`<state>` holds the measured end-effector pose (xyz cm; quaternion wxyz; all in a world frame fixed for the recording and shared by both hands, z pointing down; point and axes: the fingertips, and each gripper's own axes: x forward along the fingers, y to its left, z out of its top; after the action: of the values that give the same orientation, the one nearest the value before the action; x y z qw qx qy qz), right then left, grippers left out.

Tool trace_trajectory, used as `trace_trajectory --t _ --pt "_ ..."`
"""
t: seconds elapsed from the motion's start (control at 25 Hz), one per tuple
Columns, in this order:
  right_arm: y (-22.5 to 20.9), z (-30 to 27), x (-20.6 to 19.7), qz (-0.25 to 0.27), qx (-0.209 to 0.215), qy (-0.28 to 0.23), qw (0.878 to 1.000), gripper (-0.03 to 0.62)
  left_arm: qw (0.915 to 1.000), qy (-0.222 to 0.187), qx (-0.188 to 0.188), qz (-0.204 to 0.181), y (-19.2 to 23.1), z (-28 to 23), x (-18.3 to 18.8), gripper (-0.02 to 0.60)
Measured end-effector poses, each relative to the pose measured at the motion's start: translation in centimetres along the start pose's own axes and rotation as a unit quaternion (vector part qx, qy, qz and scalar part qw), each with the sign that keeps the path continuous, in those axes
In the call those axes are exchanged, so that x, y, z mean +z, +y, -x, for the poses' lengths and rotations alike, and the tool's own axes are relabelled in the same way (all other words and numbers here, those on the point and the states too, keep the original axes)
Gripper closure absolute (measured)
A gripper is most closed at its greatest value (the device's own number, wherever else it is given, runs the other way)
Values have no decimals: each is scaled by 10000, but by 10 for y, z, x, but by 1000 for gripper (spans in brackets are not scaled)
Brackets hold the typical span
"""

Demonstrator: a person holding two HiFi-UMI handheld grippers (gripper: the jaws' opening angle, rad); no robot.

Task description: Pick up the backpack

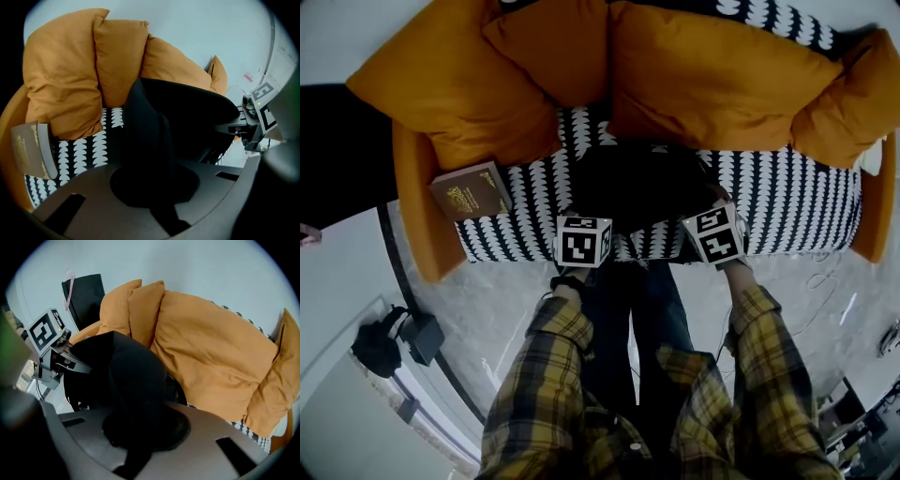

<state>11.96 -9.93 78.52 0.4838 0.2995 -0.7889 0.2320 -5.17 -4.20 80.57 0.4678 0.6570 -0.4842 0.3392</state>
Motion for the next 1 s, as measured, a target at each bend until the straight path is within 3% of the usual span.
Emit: trace_trajectory --t 0.6,1.0 --pt "9 44 13 -130 -34 -233 9996 566 9996 -285 -68 -34 -12 47 14 546" --pt "25 96 28 -117 103 -413 9990 566 9993 -369 -53 40 -26 105 17 546"
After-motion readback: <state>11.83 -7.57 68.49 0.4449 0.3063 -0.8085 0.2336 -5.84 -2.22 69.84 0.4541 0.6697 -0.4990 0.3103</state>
